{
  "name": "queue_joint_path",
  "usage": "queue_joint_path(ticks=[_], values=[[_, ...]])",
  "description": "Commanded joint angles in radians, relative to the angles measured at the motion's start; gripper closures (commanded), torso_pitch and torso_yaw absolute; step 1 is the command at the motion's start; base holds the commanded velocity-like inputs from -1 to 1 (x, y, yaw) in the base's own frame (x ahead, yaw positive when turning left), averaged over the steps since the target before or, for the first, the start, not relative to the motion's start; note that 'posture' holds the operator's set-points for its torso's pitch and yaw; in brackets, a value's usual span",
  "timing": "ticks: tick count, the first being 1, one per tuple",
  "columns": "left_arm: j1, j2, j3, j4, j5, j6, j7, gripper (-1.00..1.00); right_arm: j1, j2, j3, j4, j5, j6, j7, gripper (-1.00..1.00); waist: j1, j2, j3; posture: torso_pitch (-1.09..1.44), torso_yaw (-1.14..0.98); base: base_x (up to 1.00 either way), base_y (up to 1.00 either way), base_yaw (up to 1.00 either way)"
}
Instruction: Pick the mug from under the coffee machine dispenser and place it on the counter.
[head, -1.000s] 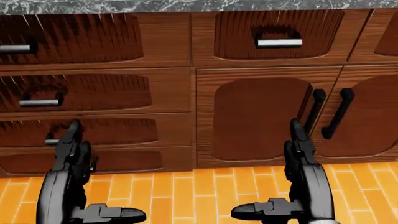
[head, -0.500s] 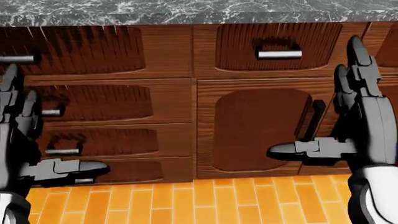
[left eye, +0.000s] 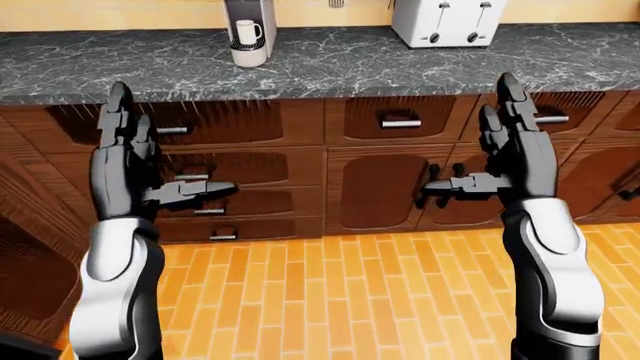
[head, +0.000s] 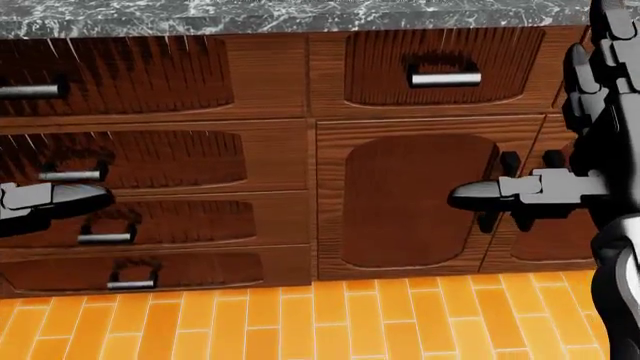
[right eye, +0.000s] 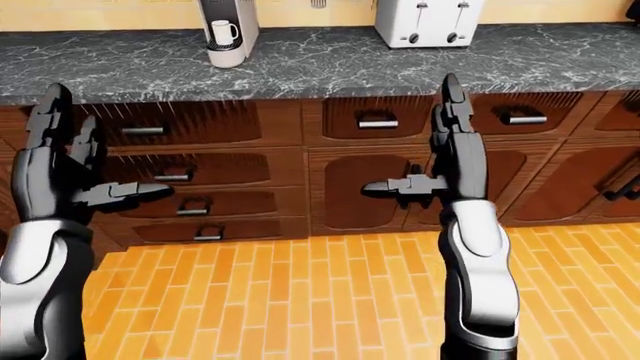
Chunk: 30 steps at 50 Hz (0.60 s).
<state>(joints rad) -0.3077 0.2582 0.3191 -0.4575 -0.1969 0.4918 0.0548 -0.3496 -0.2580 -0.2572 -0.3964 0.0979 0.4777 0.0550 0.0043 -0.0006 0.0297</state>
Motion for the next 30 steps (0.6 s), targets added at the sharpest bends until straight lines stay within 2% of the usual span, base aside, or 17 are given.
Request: queue_joint_path(ticks=[1, 3, 4, 5, 8, 16, 19, 22, 24, 26, 30], values=[[-0.027, 0.014, 0.007, -0.037, -0.012, -0.021, 0.005, -1.0, -0.03, -0.013, -0.01, -0.048, -0.003, -0.027, 0.001, -1.0, -0.002, 0.005, -0.024, 0.0, 0.0, 0.06, 0.0, 0.0], [-0.024, 0.016, 0.008, -0.035, -0.014, -0.025, 0.006, -1.0, -0.032, -0.014, -0.01, -0.053, -0.005, -0.024, 0.002, -1.0, -0.002, 0.005, -0.014, 0.0, 0.0, 0.06, 0.0, 0.0], [-0.026, 0.018, 0.011, -0.034, -0.018, -0.024, 0.007, -1.0, -0.031, -0.015, -0.009, -0.052, -0.008, -0.028, 0.004, -1.0, 0.0, -0.001, 0.006, 0.0, 0.0, 0.05, 0.0, 0.0], [-0.025, 0.019, 0.011, -0.032, -0.018, -0.027, 0.008, -1.0, -0.032, -0.016, -0.009, -0.053, -0.01, -0.027, 0.005, -1.0, -0.002, 0.004, -0.021, 0.0, 0.0, 0.05, 0.0, 0.0], [-0.024, 0.02, 0.01, -0.029, -0.018, -0.03, 0.01, -1.0, -0.037, -0.019, -0.01, -0.064, -0.016, -0.02, 0.008, -1.0, -0.004, 0.006, -0.011, 0.0, 0.0, 0.06, 0.0, 0.0], [-0.026, 0.022, 0.01, -0.034, -0.018, -0.027, 0.012, -1.0, -0.043, -0.021, -0.011, -0.077, -0.023, -0.016, 0.013, -1.0, -0.005, 0.022, -0.005, 0.0, 0.0, 0.08, 0.0, 0.0], [-0.024, 0.022, 0.009, -0.037, -0.017, -0.026, 0.011, -1.0, -0.044, -0.022, -0.011, -0.086, -0.025, -0.01, 0.015, -1.0, -0.005, 0.008, -0.007, 0.0, 0.0, 0.09, 0.0, 0.0], [-0.024, 0.022, 0.01, -0.039, -0.018, -0.024, 0.011, -1.0, -0.049, -0.024, -0.012, -0.092, -0.025, -0.003, 0.016, -1.0, -0.005, -0.03, -0.005, 0.0, 0.0, 0.09, 0.0, 0.0], [-0.027, 0.022, 0.012, -0.039, -0.02, -0.021, 0.013, -1.0, -0.052, -0.025, -0.013, -0.093, -0.024, 0.0, 0.016, -1.0, -0.004, -0.017, -0.009, 0.0, 0.0, 0.09, 0.0, 0.0], [-0.027, 0.022, 0.01, -0.041, -0.021, -0.02, 0.013, -1.0, -0.057, -0.026, -0.015, -0.097, -0.021, 0.008, 0.013, -1.0, -0.005, -0.019, -0.011, 0.0, 0.0, 0.08, 0.0, 0.0], [-0.032, 0.025, 0.011, -0.045, -0.025, -0.013, 0.017, -1.0, -0.065, -0.029, -0.014, -0.108, -0.017, 0.02, 0.011, -1.0, -0.004, -0.006, -0.01, 0.0, 0.0, 0.09, 0.07, 0.0]])
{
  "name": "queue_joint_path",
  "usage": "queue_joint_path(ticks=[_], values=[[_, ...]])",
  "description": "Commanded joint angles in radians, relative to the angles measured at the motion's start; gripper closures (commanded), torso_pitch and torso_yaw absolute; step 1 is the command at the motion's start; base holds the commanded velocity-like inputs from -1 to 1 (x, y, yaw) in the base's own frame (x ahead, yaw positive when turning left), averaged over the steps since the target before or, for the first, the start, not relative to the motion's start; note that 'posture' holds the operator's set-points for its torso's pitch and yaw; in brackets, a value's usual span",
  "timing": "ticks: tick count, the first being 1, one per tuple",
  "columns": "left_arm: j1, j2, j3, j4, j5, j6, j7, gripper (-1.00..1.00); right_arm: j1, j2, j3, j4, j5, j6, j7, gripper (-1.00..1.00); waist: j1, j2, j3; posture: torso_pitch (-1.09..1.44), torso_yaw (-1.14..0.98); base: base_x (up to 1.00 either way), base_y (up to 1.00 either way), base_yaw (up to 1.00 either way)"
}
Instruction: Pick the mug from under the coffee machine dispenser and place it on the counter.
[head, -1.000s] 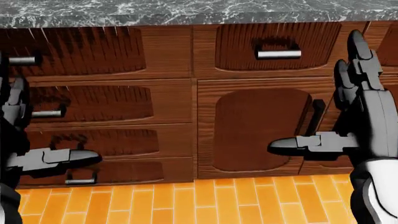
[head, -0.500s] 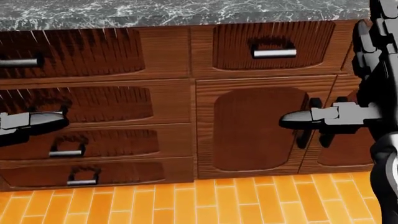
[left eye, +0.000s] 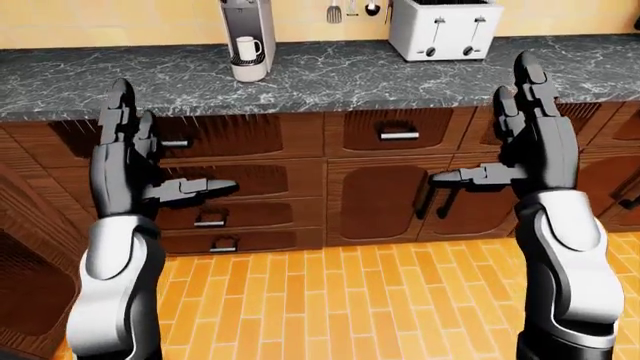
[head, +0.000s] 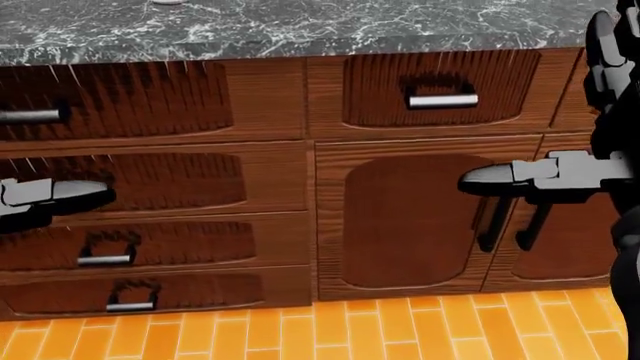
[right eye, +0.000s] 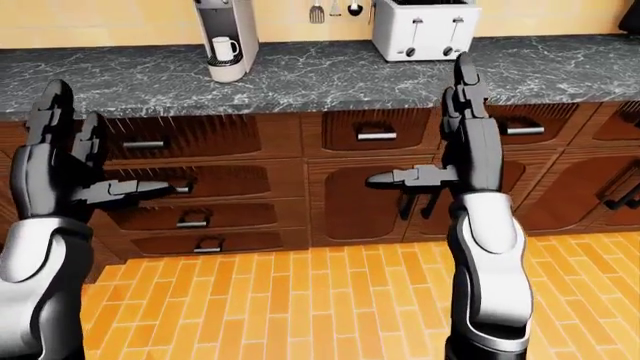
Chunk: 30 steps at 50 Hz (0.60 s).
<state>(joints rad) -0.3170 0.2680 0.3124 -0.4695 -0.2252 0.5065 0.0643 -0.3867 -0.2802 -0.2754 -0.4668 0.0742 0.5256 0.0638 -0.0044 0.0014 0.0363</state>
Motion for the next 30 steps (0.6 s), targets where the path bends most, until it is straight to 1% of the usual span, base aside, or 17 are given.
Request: queue_joint_path(ticks=[1, 3, 4, 5, 6, 9, 10, 14, 16, 17, 18, 19, 21, 24, 26, 28, 30], values=[[-0.023, 0.016, 0.017, -0.035, 0.003, -0.026, 0.007, -1.0, -0.028, -0.008, 0.004, -0.038, 0.006, -0.028, 0.002, -1.0, 0.004, -0.001, -0.014, 0.0, 0.0, 0.09, 0.08, 0.0], [-0.022, 0.016, 0.018, -0.033, 0.003, -0.027, 0.007, -1.0, -0.026, -0.006, 0.006, -0.038, 0.005, -0.031, 0.002, -1.0, 0.001, 0.025, -0.007, 0.0, 0.0, 0.09, 0.08, 0.0], [-0.021, 0.016, 0.019, -0.033, 0.003, -0.028, 0.007, -1.0, -0.026, -0.006, 0.006, -0.038, 0.005, -0.03, 0.002, -1.0, -0.001, 0.045, -0.009, 0.0, 0.0, 0.09, 0.09, 0.0], [-0.021, 0.016, 0.019, -0.033, 0.003, -0.028, 0.007, -1.0, -0.025, -0.005, 0.006, -0.039, 0.005, -0.03, 0.002, -1.0, -0.003, 0.077, -0.02, 0.0, 0.0, 0.08, 0.09, 0.0], [-0.022, 0.016, 0.019, -0.033, 0.003, -0.028, 0.007, -1.0, -0.025, -0.005, 0.006, -0.037, 0.005, -0.031, 0.002, -1.0, 0.0, 0.062, -0.021, 0.0, 0.0, 0.09, 0.09, 0.0], [-0.021, 0.016, 0.019, -0.031, 0.003, -0.029, 0.007, -1.0, -0.023, -0.004, 0.007, -0.035, 0.004, -0.035, 0.002, -1.0, 0.008, 0.057, -0.011, 0.0, 0.0, 0.09, 0.09, 0.0], [-0.02, 0.016, 0.018, -0.031, 0.003, -0.028, 0.007, -1.0, -0.022, -0.004, 0.007, -0.035, 0.003, -0.035, 0.002, -1.0, 0.008, 0.048, -0.016, 0.0, 0.0, 0.09, 0.11, 0.0], [-0.02, 0.016, 0.02, -0.033, 0.002, -0.027, 0.007, -1.0, -0.022, -0.004, 0.007, -0.04, 0.004, -0.03, 0.003, -1.0, 0.007, 0.01, -0.006, 0.0, 0.0, 0.09, 0.11, 0.0], [-0.019, 0.016, 0.019, -0.032, 0.003, -0.029, 0.007, -1.0, -0.018, -0.002, 0.008, -0.04, 0.003, -0.034, 0.004, -1.0, 0.008, -0.018, -0.008, 0.0, 0.0, 0.09, 0.11, 0.0], [-0.019, 0.016, 0.019, -0.033, 0.003, -0.028, 0.006, -1.0, -0.018, -0.002, 0.008, -0.041, 0.003, -0.033, 0.004, -1.0, 0.01, -0.04, -0.012, 0.0, 0.0, 0.09, 0.1, 0.0], [-0.019, 0.017, 0.019, -0.032, 0.004, -0.029, 0.006, -1.0, -0.019, -0.002, 0.008, -0.041, 0.002, -0.033, 0.004, -1.0, 0.009, -0.073, -0.023, 0.0, 0.0, 0.08, 0.1, 0.0], [-0.017, 0.017, 0.019, -0.028, 0.007, -0.034, 0.005, -1.0, -0.018, -0.002, 0.008, -0.041, 0.002, -0.033, 0.004, -1.0, -0.003, -0.043, -0.018, 0.0, 0.0, 0.09, 0.1, 0.0], [-0.017, 0.018, 0.021, -0.025, 0.008, -0.037, 0.003, -1.0, -0.018, -0.002, 0.008, -0.041, 0.0, -0.034, 0.006, -1.0, 0.004, -0.052, -0.01, 0.0, 0.0, 0.09, 0.1, 0.0], [-0.015, 0.017, 0.019, -0.027, 0.01, -0.038, 0.003, -1.0, -0.016, -0.001, 0.009, -0.04, -0.001, -0.035, 0.006, -1.0, 0.004, -0.033, -0.016, 0.0, 0.0, 0.09, 0.1, 0.0], [-0.016, 0.017, 0.02, -0.029, 0.009, -0.035, 0.002, -1.0, -0.017, -0.001, 0.007, -0.04, -0.001, -0.034, 0.006, -1.0, 0.003, -0.013, -0.008, 0.0, 0.0, 0.09, 0.1, 0.0], [-0.016, 0.017, 0.022, -0.027, 0.009, -0.036, 0.002, -1.0, -0.018, -0.001, 0.007, -0.042, 0.0, -0.032, 0.006, -1.0, 0.0, 0.013, -0.008, 0.0, 0.0, 0.08, 0.11, 0.0], [-0.016, 0.017, 0.023, -0.029, 0.008, -0.034, 0.002, -1.0, -0.018, -0.001, 0.007, -0.04, 0.0, -0.034, 0.006, -1.0, -0.006, 0.065, -0.019, 0.0, 0.0, 0.09, 0.11, 0.0]])
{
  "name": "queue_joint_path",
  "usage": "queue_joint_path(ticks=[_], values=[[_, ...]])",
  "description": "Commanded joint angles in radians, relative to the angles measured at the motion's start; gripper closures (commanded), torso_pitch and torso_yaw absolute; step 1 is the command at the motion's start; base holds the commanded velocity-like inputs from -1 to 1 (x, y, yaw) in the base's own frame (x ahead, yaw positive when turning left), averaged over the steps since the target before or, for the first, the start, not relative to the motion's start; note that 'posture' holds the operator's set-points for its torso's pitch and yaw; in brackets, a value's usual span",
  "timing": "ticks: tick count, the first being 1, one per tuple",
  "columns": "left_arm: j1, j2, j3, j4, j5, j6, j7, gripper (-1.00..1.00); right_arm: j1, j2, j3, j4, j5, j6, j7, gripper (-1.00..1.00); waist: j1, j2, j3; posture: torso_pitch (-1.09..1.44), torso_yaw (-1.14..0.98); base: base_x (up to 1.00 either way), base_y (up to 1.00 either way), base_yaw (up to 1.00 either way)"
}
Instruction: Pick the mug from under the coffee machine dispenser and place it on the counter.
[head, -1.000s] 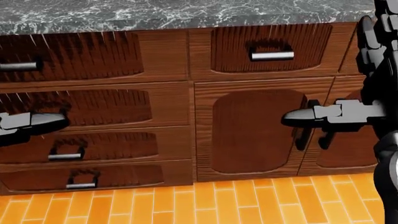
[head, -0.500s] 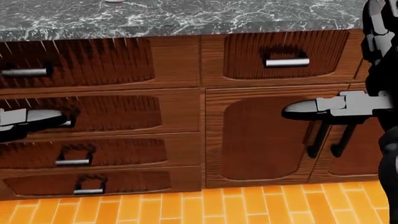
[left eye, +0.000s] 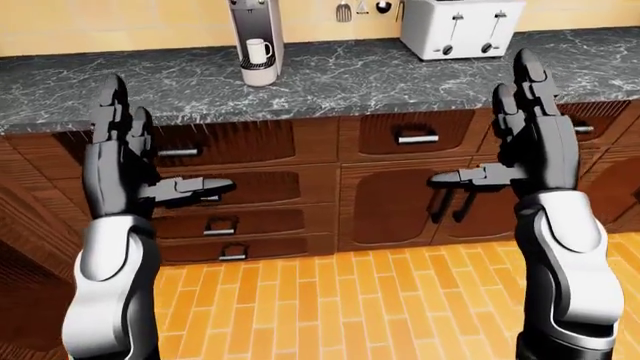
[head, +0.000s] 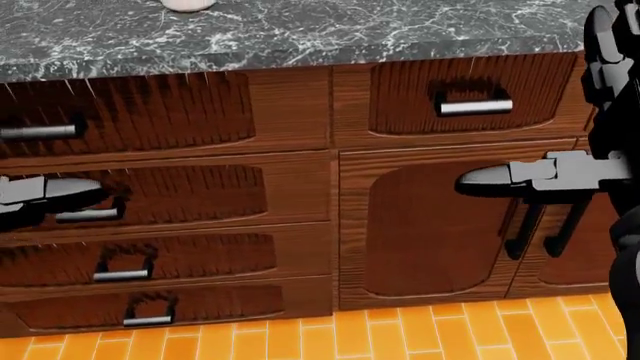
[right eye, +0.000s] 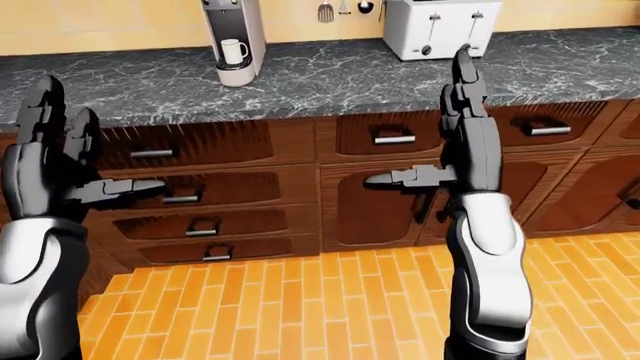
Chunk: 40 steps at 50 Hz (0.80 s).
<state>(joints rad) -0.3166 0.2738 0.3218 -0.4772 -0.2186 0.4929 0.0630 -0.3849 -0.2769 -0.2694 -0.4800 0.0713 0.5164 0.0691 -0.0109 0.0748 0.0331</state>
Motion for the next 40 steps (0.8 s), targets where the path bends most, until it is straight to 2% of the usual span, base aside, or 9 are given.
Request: queue_joint_path(ticks=[1, 2, 11, 14, 23, 27, 28, 35, 40], values=[[-0.015, 0.011, 0.012, -0.022, 0.003, -0.021, 0.003, -1.0, -0.02, -0.005, 0.0, -0.028, 0.003, -0.023, 0.001, -1.0, 0.002, 0.032, -0.03, 0.0, 0.0, 0.09, 0.09, 0.0], [-0.014, 0.01, 0.012, -0.021, 0.003, -0.024, 0.003, -1.0, -0.02, -0.006, 0.0, -0.03, 0.003, -0.021, 0.001, -1.0, 0.012, -0.013, -0.015, 0.0, 0.0, 0.09, 0.1, 0.0], [-0.014, 0.01, 0.012, -0.026, 0.001, -0.019, 0.004, -1.0, -0.019, -0.006, 0.0, -0.033, 0.002, -0.021, 0.001, -1.0, 0.018, -0.075, -0.009, 0.0, 0.0, 0.09, 0.09, 0.0], [-0.02, 0.011, 0.013, -0.03, -0.001, -0.012, 0.006, -1.0, -0.028, -0.009, -0.002, -0.033, 0.004, -0.013, -0.001, -1.0, 0.02, -0.149, -0.023, 0.0, 0.0, 0.09, 0.09, 0.0], [-0.018, 0.012, 0.015, -0.034, -0.006, -0.008, 0.008, -1.0, -0.027, -0.009, 0.0, -0.037, 0.004, -0.013, -0.001, -1.0, 0.008, -0.074, -0.002, 0.0, 0.0, 0.09, 0.09, 0.0], [-0.019, 0.013, 0.015, -0.035, -0.006, -0.006, 0.008, -1.0, -0.026, -0.009, -0.001, -0.04, 0.004, -0.011, 0.0, -1.0, 0.003, 0.035, -0.027, 0.0, 0.0, 0.09, 0.09, 0.0], [-0.02, 0.014, 0.016, -0.037, -0.007, -0.005, 0.009, -1.0, -0.026, -0.009, 0.0, -0.041, 0.004, -0.011, 0.0, -1.0, 0.012, -0.014, -0.014, 0.0, 0.0, 0.08, 0.09, 0.0], [-0.019, 0.015, 0.016, -0.038, -0.007, -0.005, 0.009, -1.0, -0.028, -0.01, -0.001, -0.046, 0.004, -0.006, -0.001, -1.0, 0.015, -0.052, -0.011, 0.0, 0.0, 0.09, 0.09, 0.0], [-0.019, 0.015, 0.017, -0.037, -0.006, -0.007, 0.009, -1.0, -0.029, -0.01, -0.002, -0.047, 0.005, -0.005, -0.001, -1.0, 0.018, -0.157, -0.024, 0.0, 0.0, 0.09, 0.09, 0.0]])
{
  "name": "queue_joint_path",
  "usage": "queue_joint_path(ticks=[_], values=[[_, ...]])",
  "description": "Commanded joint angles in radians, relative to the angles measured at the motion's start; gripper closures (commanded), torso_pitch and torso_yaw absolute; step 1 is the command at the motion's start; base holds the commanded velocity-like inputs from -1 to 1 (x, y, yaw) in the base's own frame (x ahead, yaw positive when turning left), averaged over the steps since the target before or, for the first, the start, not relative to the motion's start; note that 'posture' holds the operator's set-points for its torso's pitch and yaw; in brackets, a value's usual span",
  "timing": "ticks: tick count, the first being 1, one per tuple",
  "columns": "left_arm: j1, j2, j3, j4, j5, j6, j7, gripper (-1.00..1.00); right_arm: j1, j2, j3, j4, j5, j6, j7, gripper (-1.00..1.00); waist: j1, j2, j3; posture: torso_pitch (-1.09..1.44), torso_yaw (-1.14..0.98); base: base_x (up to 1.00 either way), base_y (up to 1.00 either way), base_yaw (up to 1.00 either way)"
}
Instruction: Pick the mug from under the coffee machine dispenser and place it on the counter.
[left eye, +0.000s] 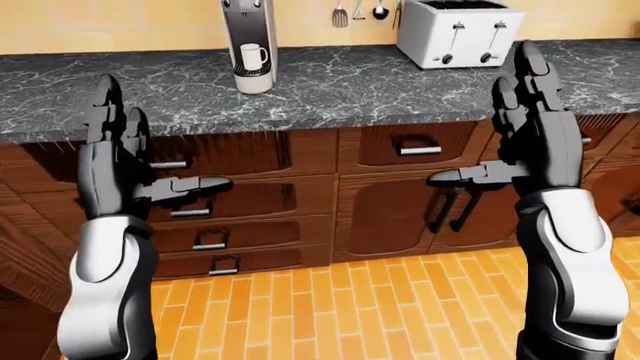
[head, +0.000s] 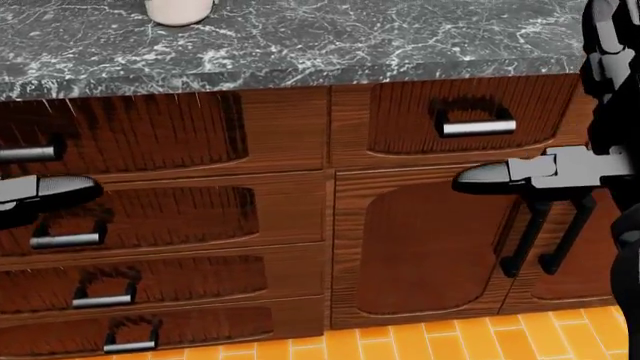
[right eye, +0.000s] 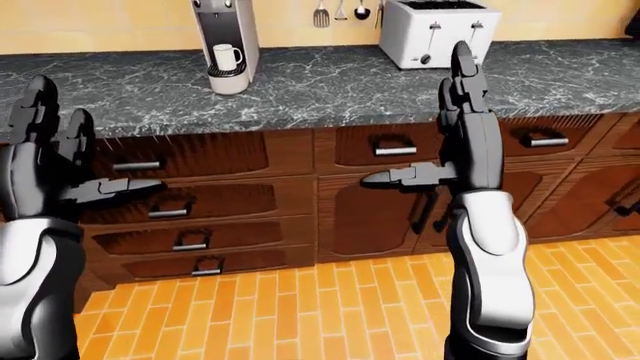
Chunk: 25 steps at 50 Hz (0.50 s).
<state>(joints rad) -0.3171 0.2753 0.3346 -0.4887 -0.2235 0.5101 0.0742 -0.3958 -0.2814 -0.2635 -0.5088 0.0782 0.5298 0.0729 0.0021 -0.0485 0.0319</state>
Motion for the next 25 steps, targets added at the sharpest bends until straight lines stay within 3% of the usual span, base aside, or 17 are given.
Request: queue_joint_path(ticks=[1, 3, 5, 9, 11, 13, 14, 15, 19, 23, 25], values=[[-0.019, 0.013, 0.004, -0.025, -0.001, -0.023, -0.002, -1.0, -0.019, -0.006, -0.008, -0.018, -0.002, -0.018, -0.005, -1.0, -0.005, 0.012, -0.013, 0.0, 0.0, 0.09, 0.09, 0.0], [-0.02, 0.014, 0.004, -0.028, -0.002, -0.021, -0.002, -1.0, -0.022, -0.008, -0.009, -0.021, 0.0, -0.013, -0.005, -1.0, -0.003, -0.003, -0.014, 0.0, 0.0, 0.09, 0.09, 0.0], [-0.02, 0.013, 0.003, -0.027, -0.002, -0.023, -0.001, -1.0, -0.023, -0.009, -0.01, -0.021, 0.0, -0.011, -0.006, -1.0, -0.003, 0.009, -0.019, 0.0, 0.0, 0.08, 0.09, 0.0], [-0.023, 0.014, 0.004, -0.031, -0.005, -0.017, 0.0, -1.0, -0.03, -0.012, -0.01, -0.032, 0.004, 0.002, -0.007, -1.0, -0.005, 0.05, 0.0, 0.0, 0.0, 0.09, 0.09, 0.0], [-0.025, 0.016, 0.006, -0.033, -0.007, -0.013, 0.001, -1.0, -0.032, -0.012, -0.008, -0.031, 0.004, 0.003, -0.008, -1.0, -0.01, 0.09, -0.001, 0.0, 0.0, 0.1, 0.09, 0.0], [-0.026, 0.016, 0.004, -0.033, -0.007, -0.013, 0.002, -1.0, -0.035, -0.013, -0.008, -0.032, 0.004, 0.005, -0.008, -1.0, -0.01, 0.164, -0.026, 0.0, 0.0, 0.09, 0.09, 0.0], [-0.025, 0.016, 0.004, -0.031, -0.006, -0.015, 0.002, -1.0, -0.034, -0.013, -0.009, -0.031, 0.005, 0.004, -0.008, -1.0, -0.001, 0.11, -0.012, 0.0, 0.0, 0.1, 0.09, 0.0], [-0.025, 0.015, 0.004, -0.031, -0.006, -0.016, 0.002, -1.0, -0.032, -0.012, -0.009, -0.031, 0.005, 0.003, -0.008, -1.0, -0.006, 0.128, -0.008, 0.0, 0.0, 0.09, 0.09, 0.0], [-0.022, 0.015, 0.004, -0.029, -0.006, -0.019, 0.001, -1.0, -0.027, -0.011, -0.007, -0.031, 0.002, -0.002, -0.007, -1.0, 0.001, 0.092, -0.014, 0.0, 0.0, 0.09, 0.09, 0.0], [-0.02, 0.014, 0.003, -0.028, -0.005, -0.021, 0.0, -1.0, -0.025, -0.009, -0.007, -0.03, 0.001, -0.004, -0.007, -1.0, 0.003, 0.043, -0.006, 0.0, 0.0, 0.09, 0.08, 0.0], [-0.018, 0.013, 0.003, -0.025, -0.003, -0.024, -0.001, -1.0, -0.023, -0.009, -0.009, -0.029, 0.001, -0.006, -0.007, -1.0, 0.006, -0.002, -0.011, 0.0, 0.0, 0.09, 0.08, 0.0]])
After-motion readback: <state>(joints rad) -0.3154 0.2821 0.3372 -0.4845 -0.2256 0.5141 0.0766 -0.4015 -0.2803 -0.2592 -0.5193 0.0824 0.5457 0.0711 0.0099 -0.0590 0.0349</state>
